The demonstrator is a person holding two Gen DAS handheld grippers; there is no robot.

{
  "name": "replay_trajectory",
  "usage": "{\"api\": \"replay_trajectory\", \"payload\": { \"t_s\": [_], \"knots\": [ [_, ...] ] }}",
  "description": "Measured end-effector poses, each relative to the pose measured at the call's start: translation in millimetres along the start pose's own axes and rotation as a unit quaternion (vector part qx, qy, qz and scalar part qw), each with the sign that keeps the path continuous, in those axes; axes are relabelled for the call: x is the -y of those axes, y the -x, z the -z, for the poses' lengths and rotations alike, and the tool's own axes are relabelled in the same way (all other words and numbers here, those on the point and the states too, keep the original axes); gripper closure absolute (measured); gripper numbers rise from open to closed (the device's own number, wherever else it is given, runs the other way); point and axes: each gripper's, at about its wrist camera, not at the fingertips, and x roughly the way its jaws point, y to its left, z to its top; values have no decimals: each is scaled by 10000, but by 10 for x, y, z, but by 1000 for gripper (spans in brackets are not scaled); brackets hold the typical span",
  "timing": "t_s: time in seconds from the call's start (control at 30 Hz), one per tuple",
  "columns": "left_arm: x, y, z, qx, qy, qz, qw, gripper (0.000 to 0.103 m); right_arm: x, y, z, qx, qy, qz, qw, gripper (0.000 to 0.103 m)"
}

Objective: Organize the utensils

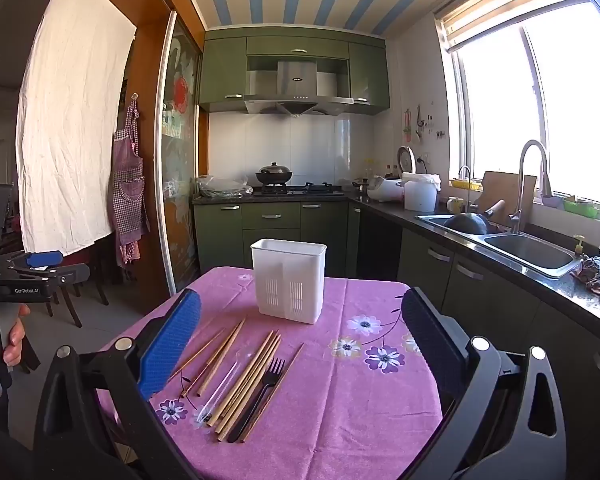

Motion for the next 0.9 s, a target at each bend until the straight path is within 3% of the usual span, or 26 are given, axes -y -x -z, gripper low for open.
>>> {"api": "replay_trajectory", "payload": {
  "t_s": [0.9],
  "knots": [
    [-36,-88,58,-152,7,112,9998,6,-24,6,23,-19,-8,-12,10000,4]
  ]
}}
